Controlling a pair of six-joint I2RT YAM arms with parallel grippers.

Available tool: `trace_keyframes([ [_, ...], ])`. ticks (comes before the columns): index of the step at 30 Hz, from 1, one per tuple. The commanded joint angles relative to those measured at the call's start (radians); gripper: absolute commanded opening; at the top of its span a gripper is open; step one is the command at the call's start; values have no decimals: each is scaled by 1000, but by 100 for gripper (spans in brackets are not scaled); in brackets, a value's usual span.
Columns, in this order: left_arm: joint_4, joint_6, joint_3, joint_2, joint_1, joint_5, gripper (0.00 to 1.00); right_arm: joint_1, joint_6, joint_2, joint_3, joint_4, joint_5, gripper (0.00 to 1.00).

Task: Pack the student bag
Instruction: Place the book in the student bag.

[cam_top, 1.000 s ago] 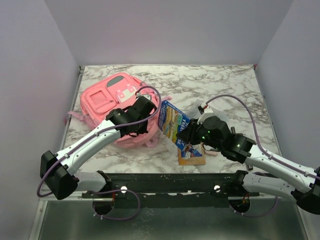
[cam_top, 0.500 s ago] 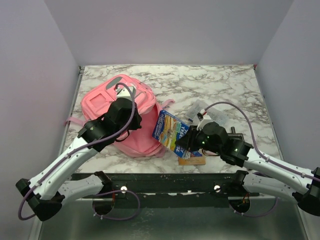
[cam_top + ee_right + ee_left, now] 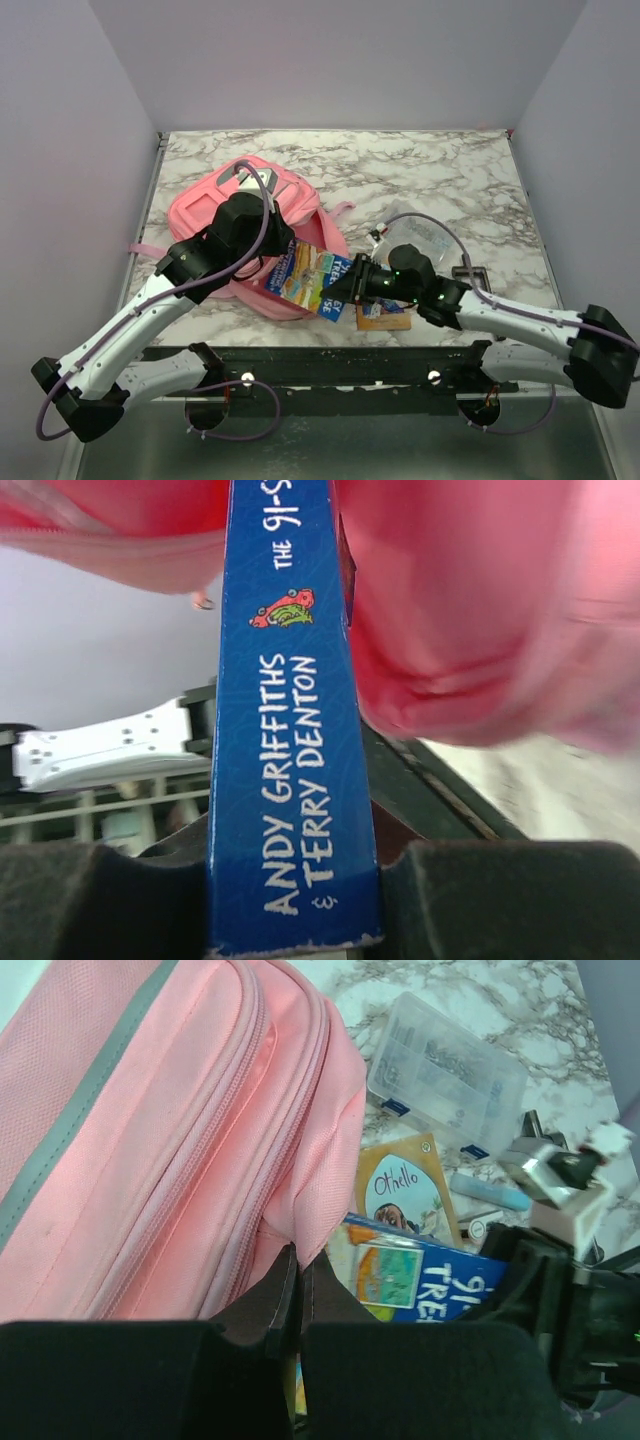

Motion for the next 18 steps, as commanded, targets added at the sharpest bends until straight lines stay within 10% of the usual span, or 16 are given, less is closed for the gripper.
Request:
trace_keyframes([
  [1, 133, 19, 89, 18, -1, 93, 0, -9, 258, 187, -5, 503, -188, 1],
  [4, 115, 39, 95, 29, -1, 107, 0, -11, 311, 320, -7, 716, -141, 1],
  [18, 63, 43, 78, -9, 0, 87, 0, -21, 270, 696, 297, 709, 122, 1],
])
